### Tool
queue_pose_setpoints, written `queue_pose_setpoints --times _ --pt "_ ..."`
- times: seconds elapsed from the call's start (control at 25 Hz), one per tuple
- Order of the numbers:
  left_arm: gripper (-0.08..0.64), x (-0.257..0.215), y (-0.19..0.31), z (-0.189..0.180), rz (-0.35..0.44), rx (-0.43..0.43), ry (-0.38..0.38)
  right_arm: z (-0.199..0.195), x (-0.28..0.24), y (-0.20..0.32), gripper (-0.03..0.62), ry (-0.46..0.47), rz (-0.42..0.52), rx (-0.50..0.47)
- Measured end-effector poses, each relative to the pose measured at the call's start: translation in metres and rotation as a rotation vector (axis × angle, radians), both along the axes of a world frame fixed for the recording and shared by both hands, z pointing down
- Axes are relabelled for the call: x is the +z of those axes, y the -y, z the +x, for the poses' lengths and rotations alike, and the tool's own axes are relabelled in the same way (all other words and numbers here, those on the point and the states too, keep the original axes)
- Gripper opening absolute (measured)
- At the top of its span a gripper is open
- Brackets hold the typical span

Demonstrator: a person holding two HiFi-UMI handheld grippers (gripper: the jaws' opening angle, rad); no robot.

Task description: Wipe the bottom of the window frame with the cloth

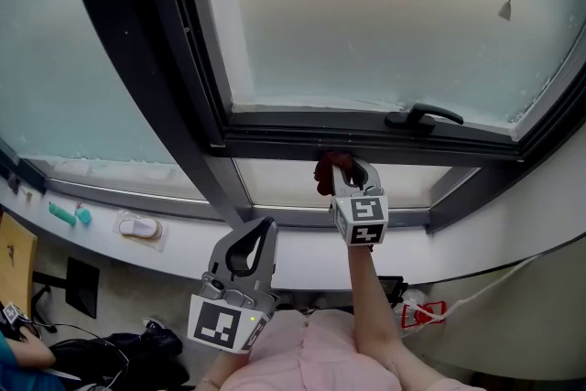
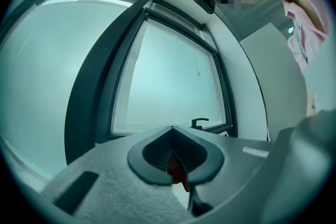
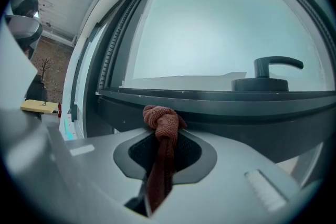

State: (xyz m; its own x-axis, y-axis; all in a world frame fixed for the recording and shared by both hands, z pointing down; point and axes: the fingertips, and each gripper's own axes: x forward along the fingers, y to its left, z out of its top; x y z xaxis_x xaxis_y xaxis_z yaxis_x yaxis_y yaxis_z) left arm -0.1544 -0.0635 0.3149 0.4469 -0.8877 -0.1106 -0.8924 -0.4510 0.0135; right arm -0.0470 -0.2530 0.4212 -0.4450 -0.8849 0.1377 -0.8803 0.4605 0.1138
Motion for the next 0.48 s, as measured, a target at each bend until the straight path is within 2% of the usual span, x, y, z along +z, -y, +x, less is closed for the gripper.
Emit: queue_pose_setpoints --times 0.48 --pt "-0.002 -0.001 0.008 0.048 0.011 0.019 -0.003 0.03 -0.002 0.004 0.061 0.031 0.038 -0.047"
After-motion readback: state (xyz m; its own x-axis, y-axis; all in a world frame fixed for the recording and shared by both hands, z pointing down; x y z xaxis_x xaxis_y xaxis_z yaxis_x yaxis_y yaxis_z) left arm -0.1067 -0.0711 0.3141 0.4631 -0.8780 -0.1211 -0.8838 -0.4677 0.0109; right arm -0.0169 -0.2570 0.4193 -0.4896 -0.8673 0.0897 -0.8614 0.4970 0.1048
